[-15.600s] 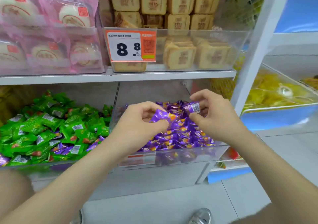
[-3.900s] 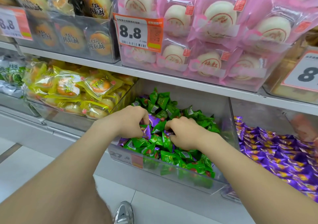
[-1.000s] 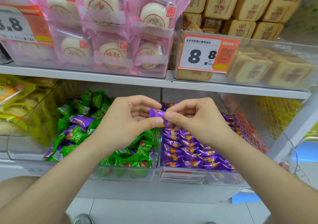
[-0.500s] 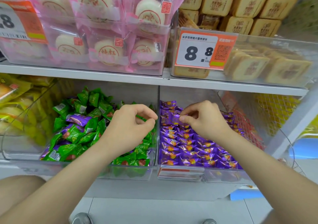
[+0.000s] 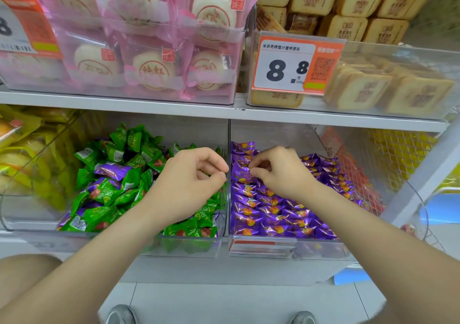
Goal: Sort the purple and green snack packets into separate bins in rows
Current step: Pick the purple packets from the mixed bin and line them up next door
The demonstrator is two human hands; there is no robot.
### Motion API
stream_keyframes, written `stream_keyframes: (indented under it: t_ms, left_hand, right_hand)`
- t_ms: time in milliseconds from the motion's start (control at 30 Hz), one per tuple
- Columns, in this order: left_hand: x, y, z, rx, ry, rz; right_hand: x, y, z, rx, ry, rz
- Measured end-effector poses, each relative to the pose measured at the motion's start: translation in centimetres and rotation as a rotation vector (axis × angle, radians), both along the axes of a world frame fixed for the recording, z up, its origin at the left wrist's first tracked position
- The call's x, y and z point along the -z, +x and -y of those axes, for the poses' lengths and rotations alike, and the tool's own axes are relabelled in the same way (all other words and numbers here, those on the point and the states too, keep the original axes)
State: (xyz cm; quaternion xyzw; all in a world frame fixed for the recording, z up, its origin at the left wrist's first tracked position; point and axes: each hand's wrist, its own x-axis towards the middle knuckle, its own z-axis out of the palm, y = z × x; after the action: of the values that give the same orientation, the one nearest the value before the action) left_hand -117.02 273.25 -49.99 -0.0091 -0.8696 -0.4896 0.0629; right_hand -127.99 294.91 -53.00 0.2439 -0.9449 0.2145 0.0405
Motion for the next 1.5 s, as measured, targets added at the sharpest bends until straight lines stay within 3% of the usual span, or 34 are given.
stream_keyframes:
  t_ms: [400, 567, 667, 800, 933, 1067, 1167, 1300, 1500]
  left_hand:
    - [-0.1, 0.2, 0.5, -0.025, -0.102, -0.002]
    - [0.0, 0.9, 3.9, -0.209, -0.502, 0.05]
    - [-0.6, 1.7, 6.8, -0.304, -0.589, 0.176]
    - [-0.3, 2.0, 11.8, -0.365, -0.811, 0.379]
    - [-0.2, 1.1, 15.7, -0.185, -0.877, 0.577]
    - [-0.4, 0.3, 17.5, -0.09, -0.885, 0.664]
    - [-0.4, 0.1, 18.4, -0.074, -0.894, 0.653]
    - [0.3, 0.2, 19.6, -0.033, -0.821, 0.625]
    - [1.7, -0.1, 20.0, -0.029, -0.782, 0.511]
  right_hand:
    - [-0.9, 1.3, 0.8, 0.025, 0.091, -0.138]
    - [-3.2, 5.0, 3.2, -0.012, -0.177, -0.199]
    - [-4.1, 8.3, 6.0, -0.163, -0.287, -0.174]
    - [-3.3, 10.2, 10.5, -0.373, -0.12, -0.118]
    - [-2.1, 9.3, 15.0, -0.449, 0.118, -0.071]
    - [-1.2, 7.8, 18.9, -0.461, 0.215, 0.013]
    - [-0.6, 6.8, 21.1, -0.506, 0.349, 0.076]
    - [0.4, 5.5, 22.9, -0.54, 0.488, 0.024]
    - [-1.3, 4.0, 22.4, -0.522, 0.464, 0.061]
